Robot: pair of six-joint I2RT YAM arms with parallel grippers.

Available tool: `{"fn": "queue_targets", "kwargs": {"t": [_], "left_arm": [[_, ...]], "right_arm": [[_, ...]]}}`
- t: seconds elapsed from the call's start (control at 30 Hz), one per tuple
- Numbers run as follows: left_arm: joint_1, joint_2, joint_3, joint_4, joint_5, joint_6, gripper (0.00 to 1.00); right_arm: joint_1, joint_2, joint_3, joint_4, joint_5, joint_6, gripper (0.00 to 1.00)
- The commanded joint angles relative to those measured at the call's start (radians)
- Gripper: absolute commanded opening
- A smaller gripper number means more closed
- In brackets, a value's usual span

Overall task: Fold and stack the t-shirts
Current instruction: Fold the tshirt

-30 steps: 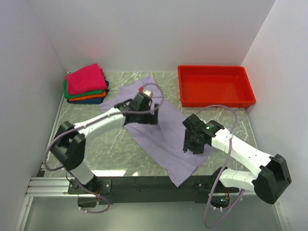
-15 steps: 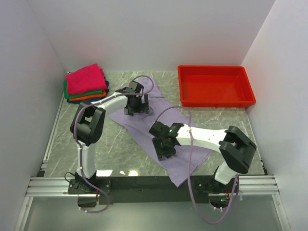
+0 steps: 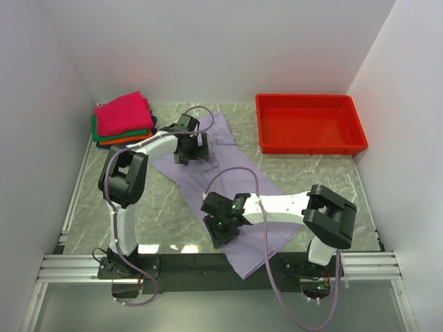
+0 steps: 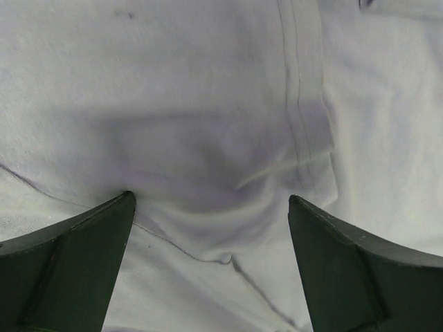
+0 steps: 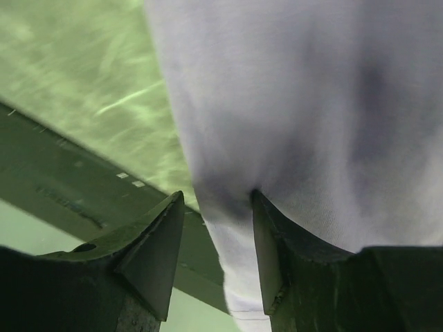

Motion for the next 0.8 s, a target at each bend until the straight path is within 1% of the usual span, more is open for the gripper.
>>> {"fn": "queue_targets", "kwargs": {"t": [0.0, 0.17, 0.2, 0.23, 0.37, 0.4, 0.5, 0.53, 0.6, 0.77], "left_arm": [[0.012, 0.014, -0.024, 0.032, 0.012, 0.015, 0.99], [0.015, 0.01, -0.045, 0.06, 0.01, 0.021, 0.99], [0.015, 0.002, -0.044, 0.072, 0.013, 0.025, 0.99], [0.015, -0.018, -0.035, 0.08, 0.012, 0.028, 0.99], [0.021, -0.036, 0.088, 0.035, -0.005, 0.031, 0.99], [0.024, -0.036, 0.147, 0.026, -0.005, 0.028, 0.99], [0.026, -0.019, 0.258, 0.0, -0.016, 0.012, 0.99], [0.026, -0.003, 0.283, -0.003, -0.014, 0.003, 0.99], [0.026, 0.019, 0.35, 0.005, -0.016, -0.009, 0.99], [0.026, 0.145, 0.482, 0.011, 0.042, -0.06, 0.99]], "right_arm": [[0.068, 0.07, -0.056, 0.019, -0.046, 0.03, 0.52], [0.088, 0.047, -0.032, -0.013, -0.021, 0.042, 0.52], [0.088, 0.039, -0.021, -0.041, -0.011, 0.042, 0.52], [0.085, 0.032, 0.011, -0.064, 0.03, 0.047, 0.52], [0.042, -0.037, 0.105, -0.171, 0.114, 0.05, 0.53], [0.025, -0.051, 0.119, -0.206, 0.124, 0.053, 0.54], [-0.065, -0.115, 0.151, -0.257, 0.143, 0.062, 0.55], [-0.126, -0.152, 0.149, -0.266, 0.141, 0.062, 0.55], [-0.191, -0.187, 0.137, -0.292, 0.175, 0.061, 0.55], [-0.389, -0.296, 0.082, -0.346, 0.224, 0.051, 0.56]]}}
